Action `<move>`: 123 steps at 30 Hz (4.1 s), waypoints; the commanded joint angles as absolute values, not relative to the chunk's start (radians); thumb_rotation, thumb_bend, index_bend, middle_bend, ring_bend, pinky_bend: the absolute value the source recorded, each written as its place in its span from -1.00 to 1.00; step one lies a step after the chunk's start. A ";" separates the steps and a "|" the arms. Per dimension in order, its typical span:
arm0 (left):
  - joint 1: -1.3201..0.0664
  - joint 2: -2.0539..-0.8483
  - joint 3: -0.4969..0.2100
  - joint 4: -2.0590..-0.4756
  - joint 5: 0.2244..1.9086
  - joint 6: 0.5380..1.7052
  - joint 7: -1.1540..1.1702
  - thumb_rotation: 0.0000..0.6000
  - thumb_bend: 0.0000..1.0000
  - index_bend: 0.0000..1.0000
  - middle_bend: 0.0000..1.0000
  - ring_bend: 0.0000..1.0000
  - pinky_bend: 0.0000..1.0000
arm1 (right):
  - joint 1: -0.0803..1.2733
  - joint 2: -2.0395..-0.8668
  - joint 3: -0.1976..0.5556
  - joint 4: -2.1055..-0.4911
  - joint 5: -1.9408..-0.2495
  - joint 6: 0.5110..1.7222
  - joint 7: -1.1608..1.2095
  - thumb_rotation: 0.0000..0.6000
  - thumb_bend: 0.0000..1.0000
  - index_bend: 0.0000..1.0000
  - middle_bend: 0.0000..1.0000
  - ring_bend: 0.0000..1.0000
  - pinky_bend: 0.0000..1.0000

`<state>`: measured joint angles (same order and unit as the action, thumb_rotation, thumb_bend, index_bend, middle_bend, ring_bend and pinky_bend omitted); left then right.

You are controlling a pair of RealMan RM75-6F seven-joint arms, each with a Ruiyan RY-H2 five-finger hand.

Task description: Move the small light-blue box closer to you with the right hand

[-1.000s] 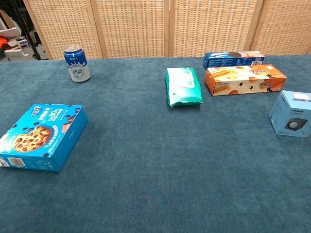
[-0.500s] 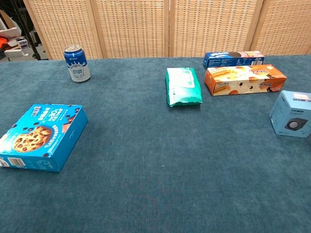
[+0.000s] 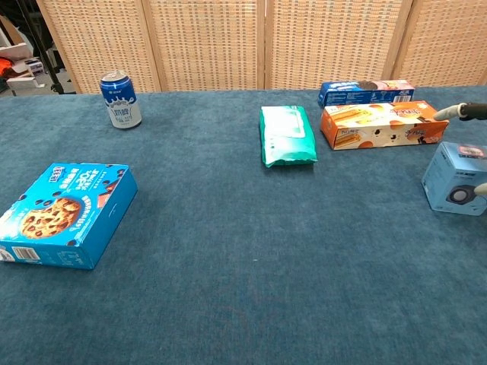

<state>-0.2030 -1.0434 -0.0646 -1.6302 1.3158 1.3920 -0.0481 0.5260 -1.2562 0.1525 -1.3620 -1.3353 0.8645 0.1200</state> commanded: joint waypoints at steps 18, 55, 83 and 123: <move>-0.191 -1.029 -0.080 -1.631 1.332 1.376 -0.077 1.00 -1.00 -1.00 -1.00 -1.00 -1.00 | 0.532 -1.328 0.159 -1.312 -1.322 0.956 0.074 1.00 -0.08 -0.17 0.06 -0.01 -0.26; -0.179 -1.003 -0.094 -1.633 1.342 1.357 -0.119 1.00 -1.00 -1.00 -1.00 -1.00 -1.00 | 0.762 -1.176 0.100 -1.545 -1.322 0.559 0.296 1.00 -1.00 -1.00 -1.00 -1.00 -0.84; -0.170 -1.010 -0.095 -1.632 1.362 1.364 -0.114 1.00 -1.00 -1.00 -1.00 -1.00 -1.00 | 0.553 -1.245 -0.004 -1.612 -1.476 0.971 -0.028 1.00 -1.00 -1.00 -1.00 -1.00 -0.88; -0.173 -1.006 -0.098 -1.632 1.355 1.342 -0.119 1.00 -1.00 -1.00 -1.00 -1.00 -1.00 | 0.861 -1.058 0.097 -1.640 -1.475 0.241 0.901 1.00 0.02 -0.12 -0.03 -0.11 -0.31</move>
